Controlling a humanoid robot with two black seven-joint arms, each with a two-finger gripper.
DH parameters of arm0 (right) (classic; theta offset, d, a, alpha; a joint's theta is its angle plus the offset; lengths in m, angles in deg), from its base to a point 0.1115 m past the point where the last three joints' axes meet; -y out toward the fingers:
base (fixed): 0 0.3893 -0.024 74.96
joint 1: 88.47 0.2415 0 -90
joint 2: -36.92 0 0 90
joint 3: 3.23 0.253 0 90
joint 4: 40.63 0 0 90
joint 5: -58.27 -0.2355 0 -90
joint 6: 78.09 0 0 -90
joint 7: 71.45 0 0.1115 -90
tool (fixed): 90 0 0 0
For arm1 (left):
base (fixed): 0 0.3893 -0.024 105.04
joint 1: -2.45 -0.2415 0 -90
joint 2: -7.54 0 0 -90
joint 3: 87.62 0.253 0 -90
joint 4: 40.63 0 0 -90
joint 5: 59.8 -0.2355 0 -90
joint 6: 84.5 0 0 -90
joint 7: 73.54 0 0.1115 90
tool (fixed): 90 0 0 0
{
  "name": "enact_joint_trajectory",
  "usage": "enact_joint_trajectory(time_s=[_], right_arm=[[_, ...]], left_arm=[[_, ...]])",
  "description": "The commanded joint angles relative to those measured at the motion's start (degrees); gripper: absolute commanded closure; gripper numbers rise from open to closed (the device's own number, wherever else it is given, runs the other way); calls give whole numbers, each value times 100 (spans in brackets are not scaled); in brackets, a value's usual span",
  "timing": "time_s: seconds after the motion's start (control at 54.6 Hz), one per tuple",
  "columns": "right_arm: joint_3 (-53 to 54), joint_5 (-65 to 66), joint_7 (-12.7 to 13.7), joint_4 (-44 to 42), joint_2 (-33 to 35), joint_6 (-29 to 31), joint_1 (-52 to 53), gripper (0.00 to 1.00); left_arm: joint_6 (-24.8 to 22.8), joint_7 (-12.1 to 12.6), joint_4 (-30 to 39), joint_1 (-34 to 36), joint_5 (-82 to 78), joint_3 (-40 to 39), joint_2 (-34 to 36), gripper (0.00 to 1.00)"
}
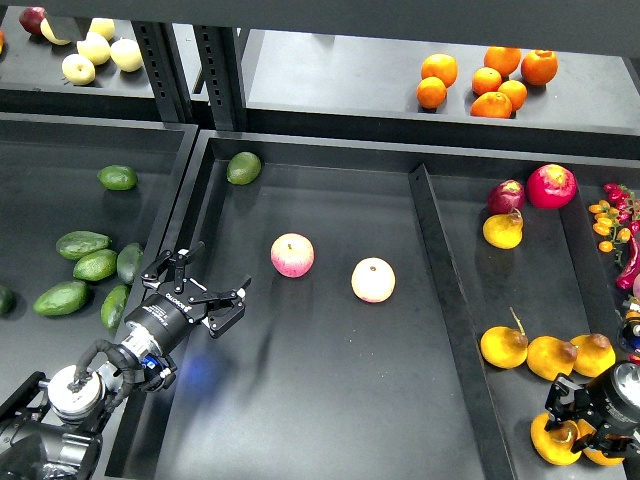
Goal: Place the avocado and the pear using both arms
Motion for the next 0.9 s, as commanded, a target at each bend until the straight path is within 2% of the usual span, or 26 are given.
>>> enact_joint_trajectory(time_s=[0.0, 0.146, 0.494, 0.714, 0.879], right_arm=[[-16, -65, -1, 52, 38, 0, 52, 8], [-77, -74, -1, 219, 170, 0, 78, 1], [-77, -249, -1, 755, 926, 0, 263, 1], [107, -1295, -1, 1098, 1295, 0, 298, 1], [889, -2025, -1, 1177, 1356, 0, 87, 1]], left_arm=[[0, 0, -1, -14, 0, 3, 0, 1], [0, 0, 25, -14, 0, 3, 0, 1], [0, 0, 25, -49, 0, 3, 0, 1], [0, 0, 25, -93, 0, 3, 0, 1], [0, 0, 25, -119, 0, 29, 0, 1]])
